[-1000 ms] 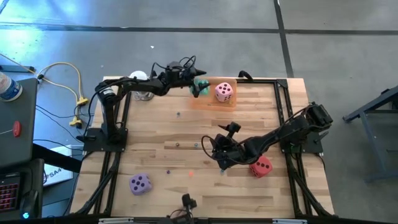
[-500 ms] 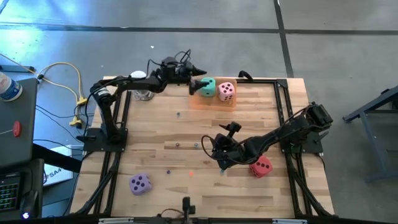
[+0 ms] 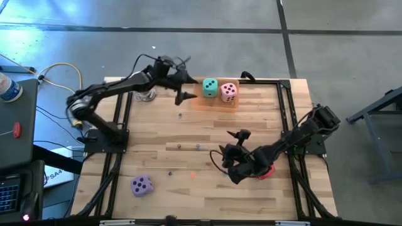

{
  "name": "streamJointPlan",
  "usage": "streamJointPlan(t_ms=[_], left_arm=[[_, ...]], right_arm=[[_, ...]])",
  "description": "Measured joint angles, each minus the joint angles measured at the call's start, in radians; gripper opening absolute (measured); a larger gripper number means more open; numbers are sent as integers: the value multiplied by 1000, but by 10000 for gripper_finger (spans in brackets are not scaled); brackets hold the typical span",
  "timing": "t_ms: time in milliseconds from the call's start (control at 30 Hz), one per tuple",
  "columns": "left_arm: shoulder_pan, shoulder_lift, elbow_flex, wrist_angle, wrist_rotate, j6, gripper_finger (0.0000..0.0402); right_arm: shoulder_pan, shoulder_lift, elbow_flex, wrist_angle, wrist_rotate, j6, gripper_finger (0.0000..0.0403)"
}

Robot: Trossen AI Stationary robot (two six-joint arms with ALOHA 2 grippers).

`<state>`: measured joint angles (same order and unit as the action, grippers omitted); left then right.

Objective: Pick & Place Dice
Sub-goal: Put the blue die into the orange bin

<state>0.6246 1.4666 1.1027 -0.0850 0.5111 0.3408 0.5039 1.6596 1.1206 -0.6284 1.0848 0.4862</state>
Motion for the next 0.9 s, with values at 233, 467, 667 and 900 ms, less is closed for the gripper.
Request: streamJointPlan(t_ms=[233, 467, 667, 900], left_arm=[[-148, -213, 0, -467, -288, 97, 346], [-119, -454, -127, -605, -293, 8, 346], [-68, -706, -494, -339, -311, -148, 346], [-119, -788, -809, 38, -325, -197, 346]], right_arm=[[39, -96, 0, -132, 37, -49, 353], [43, -228, -35, -167, 50, -46, 353], [-12, -265, -218, 61, 35, -64, 353], [-178, -256, -325, 512, -372, -260, 353]])
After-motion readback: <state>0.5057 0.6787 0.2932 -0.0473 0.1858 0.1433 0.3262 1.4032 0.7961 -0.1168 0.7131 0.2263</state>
